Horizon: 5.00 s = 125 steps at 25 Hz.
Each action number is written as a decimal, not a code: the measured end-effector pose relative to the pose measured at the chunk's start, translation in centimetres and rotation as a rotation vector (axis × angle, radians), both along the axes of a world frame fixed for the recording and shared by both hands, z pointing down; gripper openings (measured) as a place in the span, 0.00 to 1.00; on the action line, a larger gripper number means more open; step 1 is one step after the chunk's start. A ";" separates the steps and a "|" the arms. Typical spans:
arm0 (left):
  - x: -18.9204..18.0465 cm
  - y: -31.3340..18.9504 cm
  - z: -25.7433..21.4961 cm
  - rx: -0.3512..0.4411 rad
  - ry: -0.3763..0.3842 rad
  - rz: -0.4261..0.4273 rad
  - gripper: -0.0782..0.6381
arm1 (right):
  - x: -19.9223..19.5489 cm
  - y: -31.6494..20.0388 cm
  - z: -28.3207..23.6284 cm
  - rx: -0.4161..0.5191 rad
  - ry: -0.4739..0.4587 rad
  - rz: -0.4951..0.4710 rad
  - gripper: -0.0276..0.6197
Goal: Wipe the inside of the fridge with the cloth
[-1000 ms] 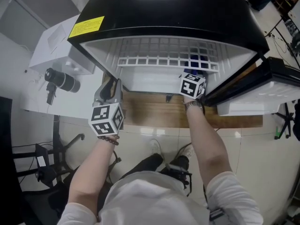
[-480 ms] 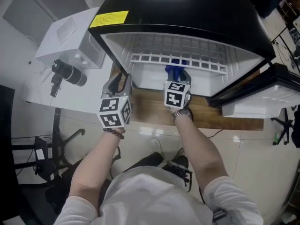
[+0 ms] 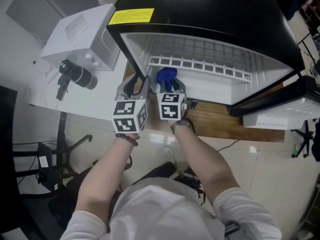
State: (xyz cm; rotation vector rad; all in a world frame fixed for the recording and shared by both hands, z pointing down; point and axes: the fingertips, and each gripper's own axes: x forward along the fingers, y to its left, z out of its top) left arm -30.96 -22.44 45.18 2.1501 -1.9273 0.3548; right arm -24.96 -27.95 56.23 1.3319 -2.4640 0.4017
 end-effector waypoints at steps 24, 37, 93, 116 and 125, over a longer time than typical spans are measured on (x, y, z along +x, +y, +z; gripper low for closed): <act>0.3 -0.4 0.0 0.017 0.015 -0.012 0.33 | 3.4 -0.7 4.3 -0.028 0.105 0.063 0.17; 0.3 -0.3 0.0 0.013 0.027 -0.029 0.34 | 11.2 -1.5 4.2 -0.034 0.131 0.182 0.17; 11.3 2.2 1.6 -0.078 0.163 0.366 0.36 | 19.6 6.9 -3.4 0.093 0.022 -0.019 0.17; 23.5 8.7 1.8 -0.366 0.616 1.034 0.53 | 17.1 15.4 -9.5 0.188 -0.021 -0.482 0.17; 25.0 9.4 1.8 -0.363 0.529 1.063 0.29 | 18.0 15.5 -8.7 0.193 0.082 -0.469 0.18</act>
